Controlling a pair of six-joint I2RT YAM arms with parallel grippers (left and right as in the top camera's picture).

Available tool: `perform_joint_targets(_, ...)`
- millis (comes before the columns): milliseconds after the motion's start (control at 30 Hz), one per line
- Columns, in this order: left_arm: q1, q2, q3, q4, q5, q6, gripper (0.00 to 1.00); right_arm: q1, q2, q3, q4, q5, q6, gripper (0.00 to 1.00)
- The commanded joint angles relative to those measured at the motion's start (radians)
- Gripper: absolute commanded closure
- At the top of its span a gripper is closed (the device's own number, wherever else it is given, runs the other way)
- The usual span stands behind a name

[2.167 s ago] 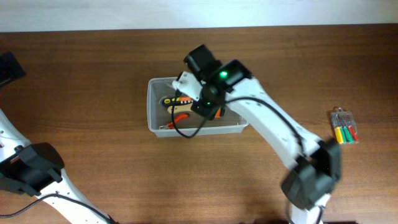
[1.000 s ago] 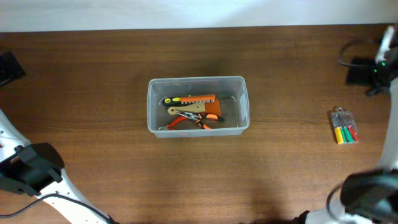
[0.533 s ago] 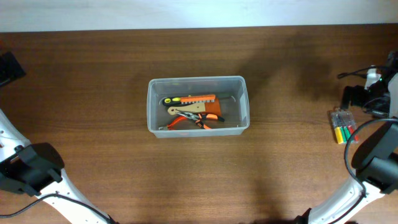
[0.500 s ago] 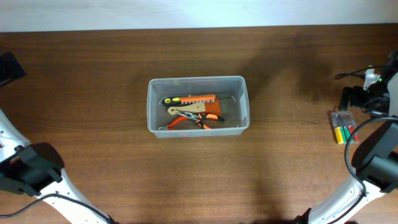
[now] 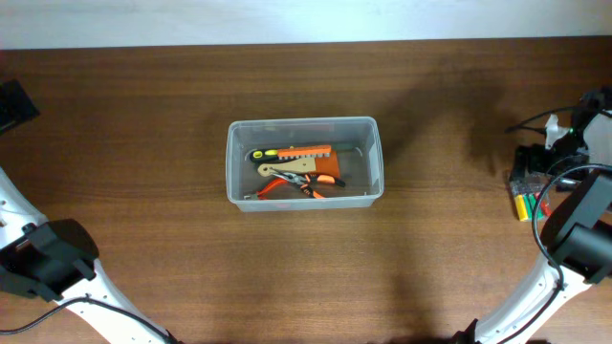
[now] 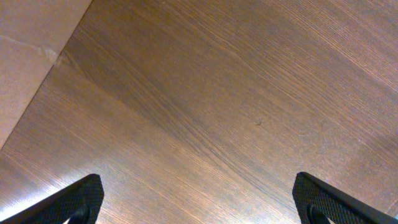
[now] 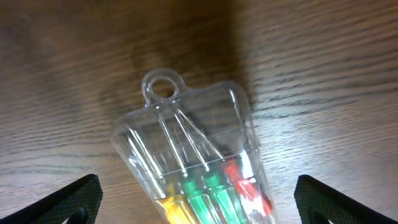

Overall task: Pack container
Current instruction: 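Move the right gripper to the screwdriver case and grasp its loop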

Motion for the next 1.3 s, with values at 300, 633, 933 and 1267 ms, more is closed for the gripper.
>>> perform_joint_targets(300,0.005,-0.006,0.004,-0.001,0.010,-0.013,0.01,-0.006,0.043,-0.151,0.064,0.081,0.083,0.00)
perform_joint_targets(633,0.005,-0.006,0.004,-0.001,0.010,-0.013,0.01,-0.006,0.043,-0.171,0.080,0.071,0.117,0.12)
perform_joint_targets(933,0.005,-0.006,0.004,-0.001,0.010,-0.013,0.01,-0.006,0.043,-0.170,0.106,0.071,0.143,0.33)
perform_joint_targets(1267,0.005,-0.006,0.004,-0.001,0.010,-0.013,0.01,-0.006,0.036,-0.159,0.081,0.056,0.198,0.43)
